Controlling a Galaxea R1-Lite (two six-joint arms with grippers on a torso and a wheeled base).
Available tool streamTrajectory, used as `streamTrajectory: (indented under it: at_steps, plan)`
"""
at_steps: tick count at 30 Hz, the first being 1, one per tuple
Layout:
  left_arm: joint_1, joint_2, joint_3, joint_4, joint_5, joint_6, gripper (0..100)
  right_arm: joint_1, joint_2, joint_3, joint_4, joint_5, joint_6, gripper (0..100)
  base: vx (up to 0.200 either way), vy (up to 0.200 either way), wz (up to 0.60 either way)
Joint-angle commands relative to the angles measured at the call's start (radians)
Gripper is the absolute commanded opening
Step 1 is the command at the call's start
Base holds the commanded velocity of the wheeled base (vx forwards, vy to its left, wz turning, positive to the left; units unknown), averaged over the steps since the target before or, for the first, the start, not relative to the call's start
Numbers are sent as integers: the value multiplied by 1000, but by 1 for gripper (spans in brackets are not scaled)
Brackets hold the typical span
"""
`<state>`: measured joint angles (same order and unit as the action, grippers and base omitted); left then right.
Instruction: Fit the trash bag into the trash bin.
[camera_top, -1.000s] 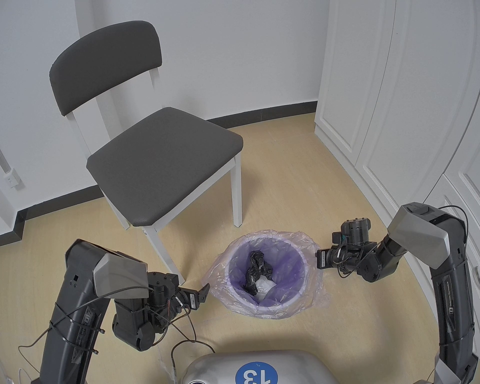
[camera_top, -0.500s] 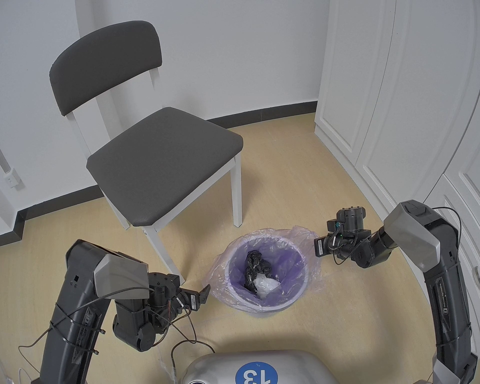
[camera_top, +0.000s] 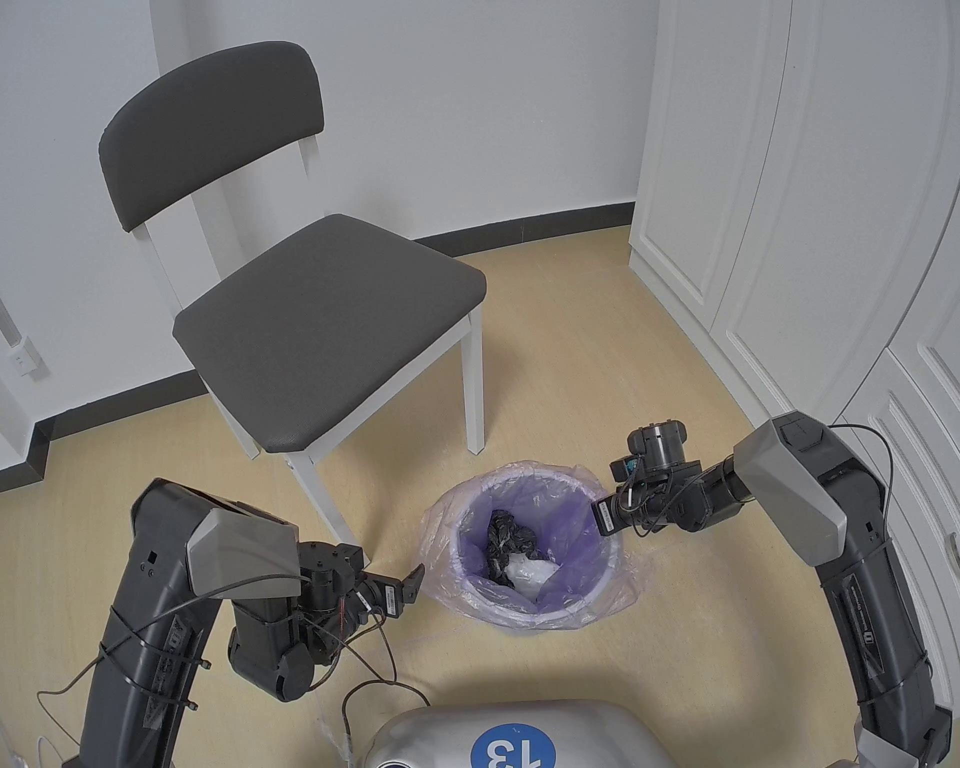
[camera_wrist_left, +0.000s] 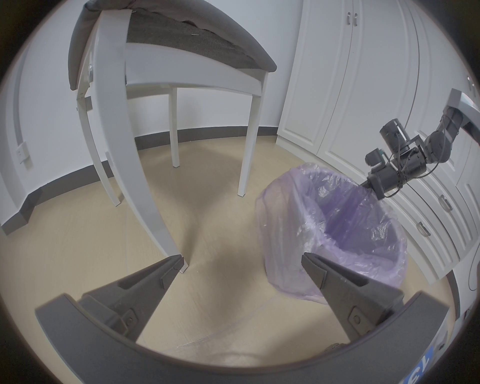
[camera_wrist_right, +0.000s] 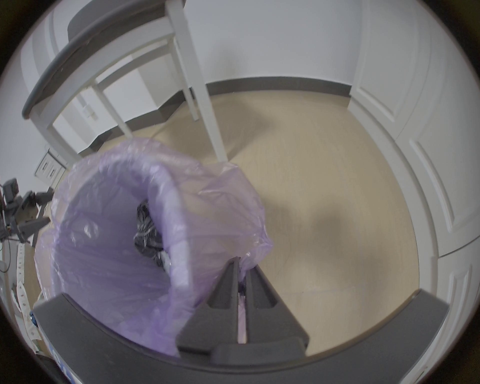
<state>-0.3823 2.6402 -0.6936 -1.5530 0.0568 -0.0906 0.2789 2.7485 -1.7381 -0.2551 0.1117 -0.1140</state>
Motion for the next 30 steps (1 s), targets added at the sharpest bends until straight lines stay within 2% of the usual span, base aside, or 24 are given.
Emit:
streamTrajectory:
  at_steps: [1, 9, 16, 17, 30]
  plan:
    - [-4, -28, 8, -18, -2, -1, 100, 9, 34, -38, 13, 6, -6, 0, 0, 0, 0]
    - [-7, -57, 40, -18, -18, -3, 100, 8, 25, -34, 5, 5, 1, 0, 0, 0, 0]
    - [5, -101, 129, -18, -120, 0, 100, 0, 22, -9, 4, 0, -3, 0, 0, 0, 0]
    - [5, -101, 134, -18, -123, 2, 100, 0, 20, -3, 4, 0, -1, 100, 0, 0, 0]
    - [7, -88, 132, -18, -130, 42, 100, -26, -24, 71, -65, -4, -3, 100, 0, 0, 0]
